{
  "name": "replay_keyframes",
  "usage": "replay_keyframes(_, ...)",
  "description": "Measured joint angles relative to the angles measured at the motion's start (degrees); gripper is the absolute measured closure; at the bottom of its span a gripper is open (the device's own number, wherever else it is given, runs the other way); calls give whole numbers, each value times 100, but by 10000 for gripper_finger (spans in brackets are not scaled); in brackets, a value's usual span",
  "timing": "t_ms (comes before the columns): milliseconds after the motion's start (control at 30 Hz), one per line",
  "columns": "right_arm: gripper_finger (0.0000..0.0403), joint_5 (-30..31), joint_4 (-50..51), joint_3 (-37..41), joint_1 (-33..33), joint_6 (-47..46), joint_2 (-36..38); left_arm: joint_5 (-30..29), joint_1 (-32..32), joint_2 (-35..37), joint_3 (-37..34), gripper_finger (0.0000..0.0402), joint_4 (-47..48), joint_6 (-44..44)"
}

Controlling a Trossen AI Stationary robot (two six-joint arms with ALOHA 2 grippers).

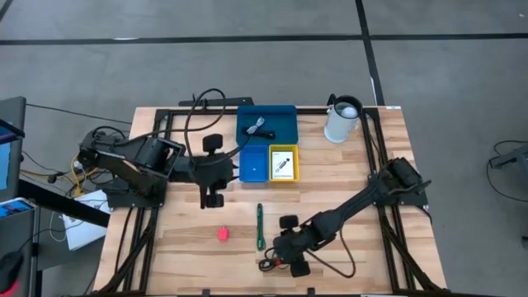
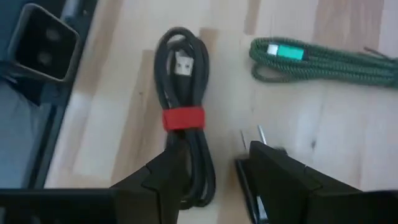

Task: Pick and place items into bin
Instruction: Put the black charger cable into the dark blue bin

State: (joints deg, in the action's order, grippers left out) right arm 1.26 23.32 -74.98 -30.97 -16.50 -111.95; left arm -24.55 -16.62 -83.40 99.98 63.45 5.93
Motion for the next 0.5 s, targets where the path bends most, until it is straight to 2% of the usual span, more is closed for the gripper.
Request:
replay_keyframes(233, 233, -418, -275, -231, 87, 226, -462, -20, -33, -2, 0, 297, 31, 226)
replay_keyframes(500, 233, -603, -306, -234, 113, 321, -478, -18, -33, -4, 0, 297, 21, 232)
